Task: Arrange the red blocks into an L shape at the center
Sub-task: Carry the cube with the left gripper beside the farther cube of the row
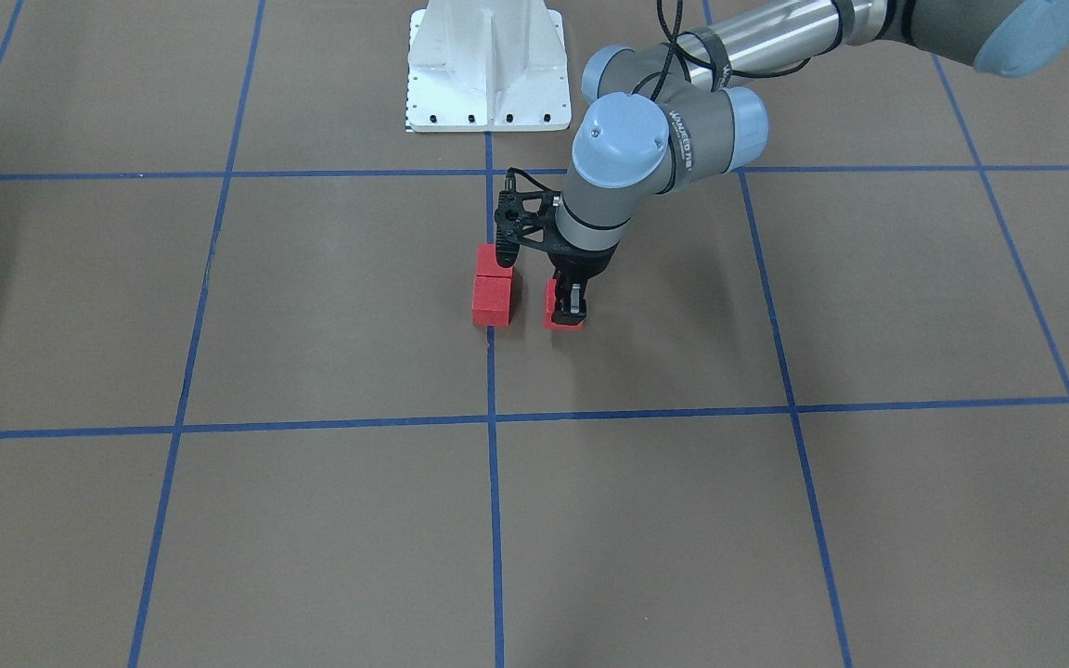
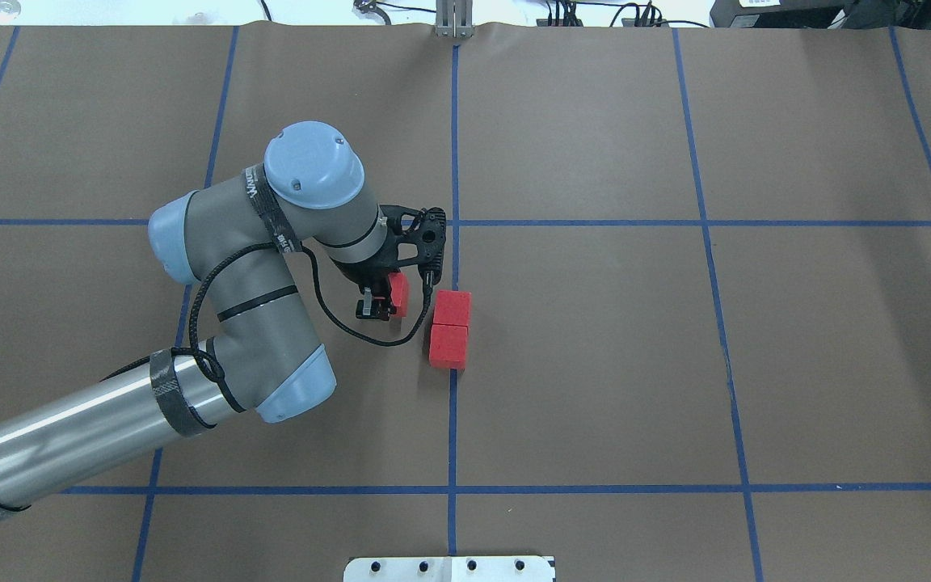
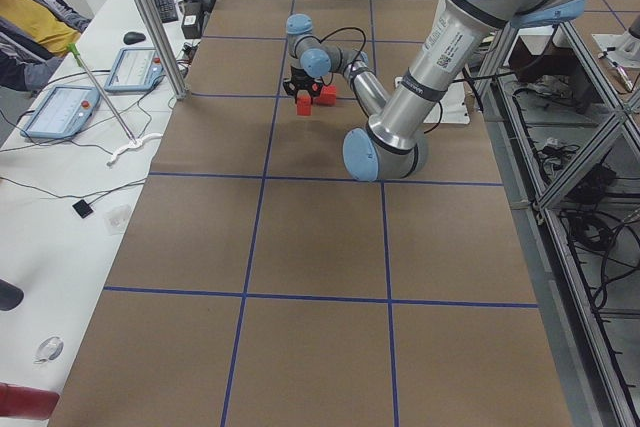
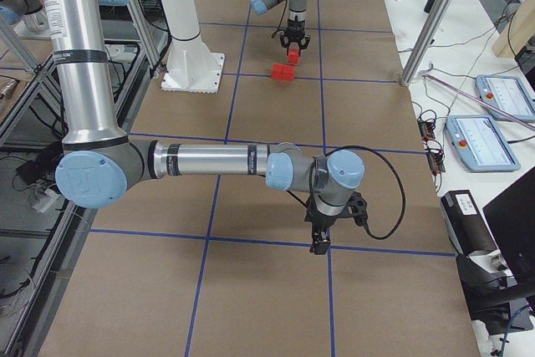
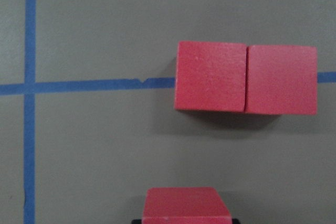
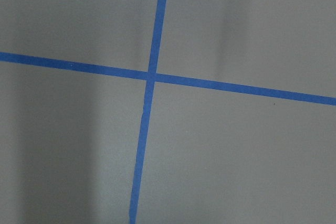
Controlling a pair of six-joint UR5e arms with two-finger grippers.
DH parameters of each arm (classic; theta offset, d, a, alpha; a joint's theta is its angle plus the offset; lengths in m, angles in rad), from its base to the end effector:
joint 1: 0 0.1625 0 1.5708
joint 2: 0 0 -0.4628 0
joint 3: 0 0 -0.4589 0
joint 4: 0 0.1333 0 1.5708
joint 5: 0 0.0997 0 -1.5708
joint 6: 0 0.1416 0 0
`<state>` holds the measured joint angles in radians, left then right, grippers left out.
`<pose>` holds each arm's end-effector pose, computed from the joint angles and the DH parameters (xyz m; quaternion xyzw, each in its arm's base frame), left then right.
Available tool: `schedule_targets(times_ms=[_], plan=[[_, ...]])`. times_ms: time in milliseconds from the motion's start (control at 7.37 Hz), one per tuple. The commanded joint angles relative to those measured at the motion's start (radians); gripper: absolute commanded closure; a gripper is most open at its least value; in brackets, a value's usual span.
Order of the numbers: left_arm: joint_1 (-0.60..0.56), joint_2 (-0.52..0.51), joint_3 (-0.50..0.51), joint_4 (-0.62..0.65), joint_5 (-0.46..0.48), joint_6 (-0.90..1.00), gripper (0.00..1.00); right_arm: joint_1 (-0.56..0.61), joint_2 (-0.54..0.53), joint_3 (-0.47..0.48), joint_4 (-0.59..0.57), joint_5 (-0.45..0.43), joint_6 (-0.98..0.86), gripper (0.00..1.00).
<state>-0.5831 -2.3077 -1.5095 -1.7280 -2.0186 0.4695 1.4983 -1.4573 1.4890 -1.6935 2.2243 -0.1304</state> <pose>0.6537 -0.5174 0.2304 0.3292 0.2973 0.6607 0.6055 0.0036 -0.6020 0.7288 -0.0338 -0.3217 -0.0813 0.9427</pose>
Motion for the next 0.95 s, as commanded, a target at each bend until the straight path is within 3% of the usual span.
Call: schedule_targets(times_ms=[0, 271, 814], plan=[[0.016, -0.016, 0.015, -0.025, 0.001, -0.003, 1.00, 0.000, 0.000, -0.001, 0.000, 0.000, 0.000, 0.01], [0.019, -0.024, 0.017, -0.021, 0.004, -0.003, 1.00, 0.000, 0.000, -0.003, 0.000, 0.000, 0.000, 0.01], [0.026, -0.033, 0.028, -0.018, 0.012, -0.008, 0.87, 0.000, 0.000, -0.004, 0.000, 0.000, 0.000, 0.01]])
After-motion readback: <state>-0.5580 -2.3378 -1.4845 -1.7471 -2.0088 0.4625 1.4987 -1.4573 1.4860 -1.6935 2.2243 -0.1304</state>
